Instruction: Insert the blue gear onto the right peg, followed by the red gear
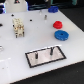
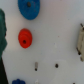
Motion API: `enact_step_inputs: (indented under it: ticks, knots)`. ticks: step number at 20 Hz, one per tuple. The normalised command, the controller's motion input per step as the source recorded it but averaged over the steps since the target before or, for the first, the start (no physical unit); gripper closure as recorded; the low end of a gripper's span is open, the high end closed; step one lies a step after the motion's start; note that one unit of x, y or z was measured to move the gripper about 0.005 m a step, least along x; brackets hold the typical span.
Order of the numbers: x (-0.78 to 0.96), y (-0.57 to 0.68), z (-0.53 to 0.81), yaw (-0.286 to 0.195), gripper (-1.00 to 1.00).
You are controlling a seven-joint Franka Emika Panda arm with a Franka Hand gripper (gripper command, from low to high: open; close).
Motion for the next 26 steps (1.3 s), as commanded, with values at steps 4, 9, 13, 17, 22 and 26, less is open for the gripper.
enact_step_inputs:
  ticks: [4,9,13,17,22,26]
  knots:
    - [-0.06,0.50,-0.42,0.000,-1.00]
    - [-0.05,0.43,-0.48,0.000,-1.00]
    - [-0.02,0.25,-0.52,0.000,-1.00]
    - [-0.03,0.11,-0.50,0.000,-1.00]
    - [-0.07,0.00,-0.46,0.000,-1.00]
    - [-0.14,-0.04,-0.45,0.000,-1.00]
